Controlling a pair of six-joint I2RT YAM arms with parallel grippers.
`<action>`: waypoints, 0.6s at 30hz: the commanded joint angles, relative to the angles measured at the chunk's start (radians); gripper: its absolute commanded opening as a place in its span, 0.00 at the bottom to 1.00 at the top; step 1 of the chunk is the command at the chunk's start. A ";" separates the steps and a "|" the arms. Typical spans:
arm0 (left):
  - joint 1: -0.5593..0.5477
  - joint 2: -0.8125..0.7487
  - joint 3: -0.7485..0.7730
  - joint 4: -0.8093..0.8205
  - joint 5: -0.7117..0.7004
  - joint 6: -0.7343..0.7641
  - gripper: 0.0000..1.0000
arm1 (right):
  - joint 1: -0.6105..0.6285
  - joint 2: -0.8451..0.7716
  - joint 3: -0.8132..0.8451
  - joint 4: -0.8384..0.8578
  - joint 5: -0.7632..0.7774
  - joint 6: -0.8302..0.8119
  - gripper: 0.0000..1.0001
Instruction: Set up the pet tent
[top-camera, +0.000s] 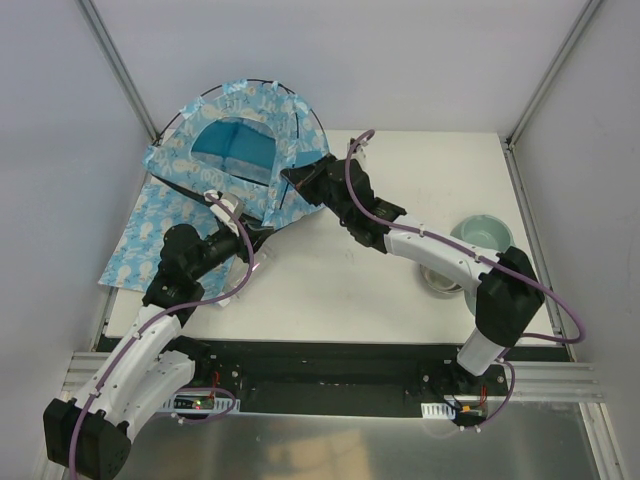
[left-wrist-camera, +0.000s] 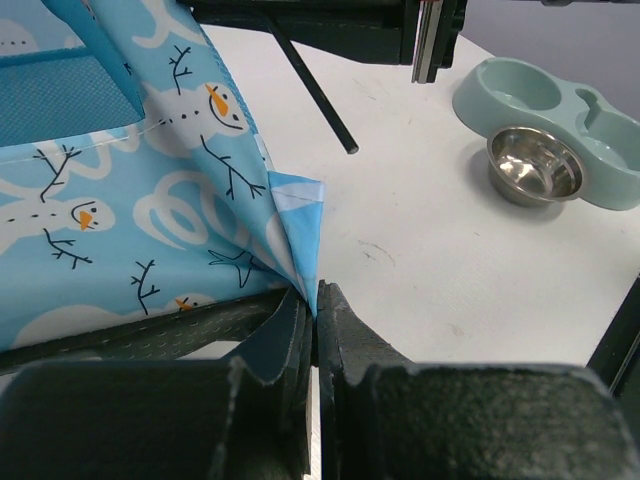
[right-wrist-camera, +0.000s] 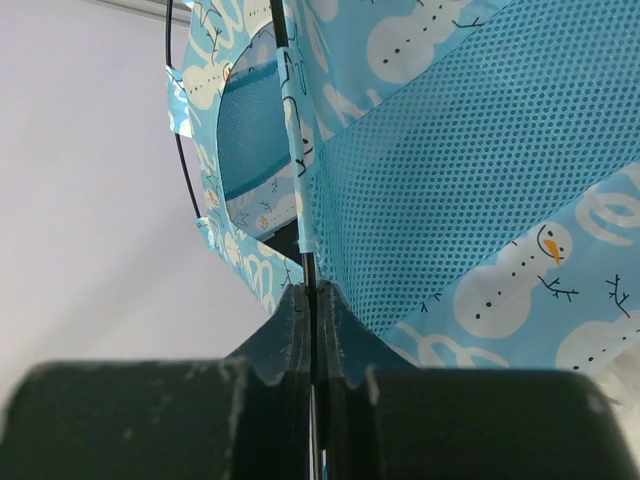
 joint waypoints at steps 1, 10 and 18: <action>-0.027 -0.040 -0.023 -0.100 0.242 -0.047 0.00 | -0.105 0.027 0.038 0.036 0.315 0.035 0.00; -0.027 -0.029 -0.020 -0.109 0.251 -0.045 0.00 | -0.054 0.067 0.084 0.030 0.384 0.012 0.00; -0.027 -0.020 -0.020 -0.114 0.264 -0.045 0.00 | -0.030 0.077 0.103 -0.006 0.460 0.027 0.00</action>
